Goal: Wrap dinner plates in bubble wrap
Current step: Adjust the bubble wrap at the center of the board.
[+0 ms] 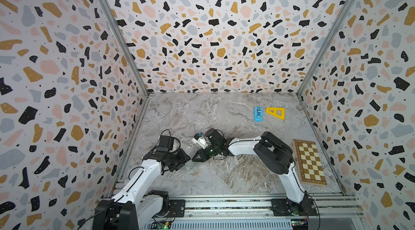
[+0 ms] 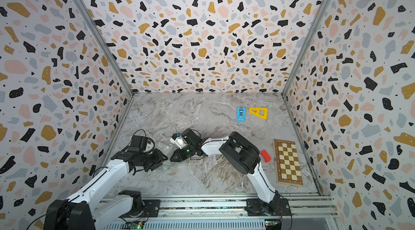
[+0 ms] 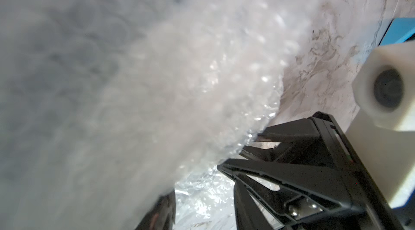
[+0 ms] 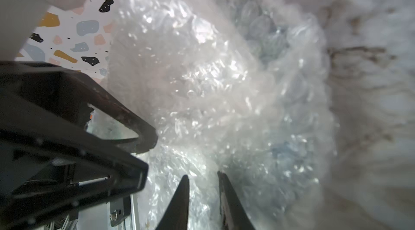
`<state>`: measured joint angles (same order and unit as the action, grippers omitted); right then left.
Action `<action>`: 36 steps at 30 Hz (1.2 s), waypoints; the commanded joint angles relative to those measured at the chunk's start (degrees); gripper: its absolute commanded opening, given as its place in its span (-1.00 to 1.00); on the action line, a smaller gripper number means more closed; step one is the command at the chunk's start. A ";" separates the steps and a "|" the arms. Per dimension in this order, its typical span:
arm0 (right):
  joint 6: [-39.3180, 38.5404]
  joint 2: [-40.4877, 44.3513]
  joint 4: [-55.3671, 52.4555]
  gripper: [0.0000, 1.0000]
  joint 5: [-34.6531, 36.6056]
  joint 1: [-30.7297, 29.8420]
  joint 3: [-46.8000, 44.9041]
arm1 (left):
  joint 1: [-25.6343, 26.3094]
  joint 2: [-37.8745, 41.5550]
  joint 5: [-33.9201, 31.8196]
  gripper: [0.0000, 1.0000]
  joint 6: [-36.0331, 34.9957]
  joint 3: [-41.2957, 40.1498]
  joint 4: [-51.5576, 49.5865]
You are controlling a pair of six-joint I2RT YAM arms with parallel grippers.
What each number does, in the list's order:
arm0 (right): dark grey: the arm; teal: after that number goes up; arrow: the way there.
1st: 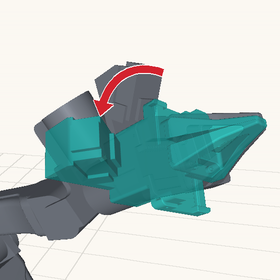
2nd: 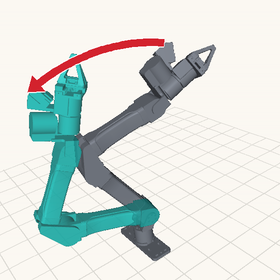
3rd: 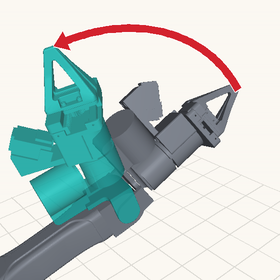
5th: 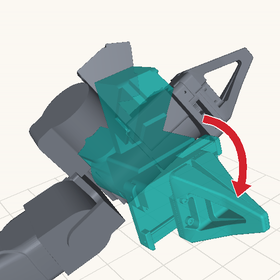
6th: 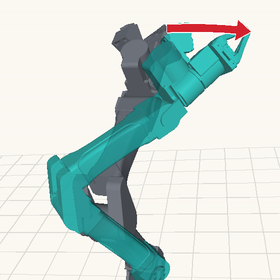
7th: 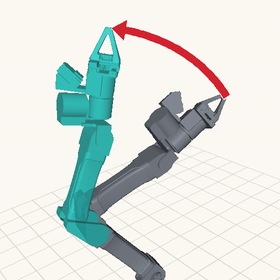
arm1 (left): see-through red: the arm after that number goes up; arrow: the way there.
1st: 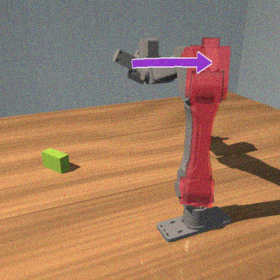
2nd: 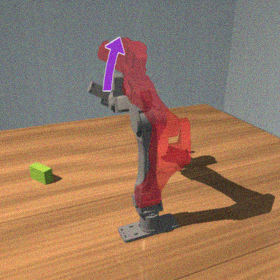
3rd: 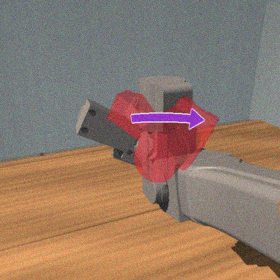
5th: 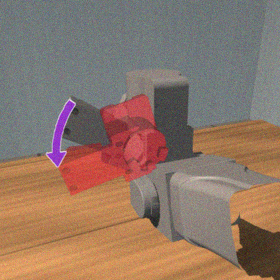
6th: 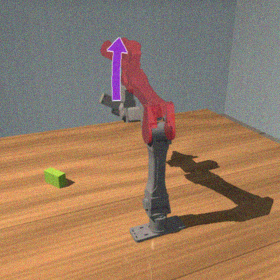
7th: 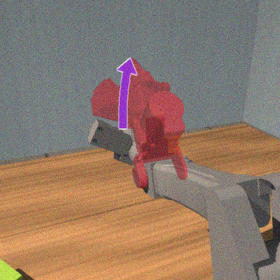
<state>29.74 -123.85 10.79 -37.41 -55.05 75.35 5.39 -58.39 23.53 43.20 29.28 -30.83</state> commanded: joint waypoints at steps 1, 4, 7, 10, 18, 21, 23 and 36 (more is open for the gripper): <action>-2.10 -0.77 -7.18 -0.50 5.73 0.12 0.75 | -2.87 1.83 0.29 -0.11 -1.36 0.26 -1.55; -2.71 -1.21 -8.58 -0.51 7.03 0.03 0.94 | -5.19 2.72 1.54 -0.10 -0.72 0.23 -2.00; -3.03 -1.23 -9.12 -0.51 7.47 0.03 0.72 | -7.06 4.15 0.36 -0.10 -0.16 0.34 -3.27; -3.47 -0.57 -9.63 -0.52 8.00 0.04 0.85 | -9.23 6.20 -0.77 -0.09 0.51 0.42 -4.73; -3.87 6.23 -7.81 -0.51 6.98 0.12 0.02 | -12.50 13.38 4.64 -0.12 4.66 3.02 -2.43; -4.44 10.40 -7.79 -0.50 7.07 0.16 -0.10 | -12.73 12.06 6.18 -0.13 3.87 5.11 -2.65; -4.63 12.80 -7.76 -0.48 6.70 0.20 -0.34 | -13.11 11.23 6.92 -0.14 3.92 5.23 -1.96; -7.83 27.00 -5.77 -0.32 7.02 11.65 -13.58 | -16.06 9.71 -7.13 -0.07 -1.42 9.79 -2.29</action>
<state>24.25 -100.36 5.17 -31.68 -47.83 65.30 -10.02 -48.53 24.18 45.54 36.07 -33.08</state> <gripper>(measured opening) 0.330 0.463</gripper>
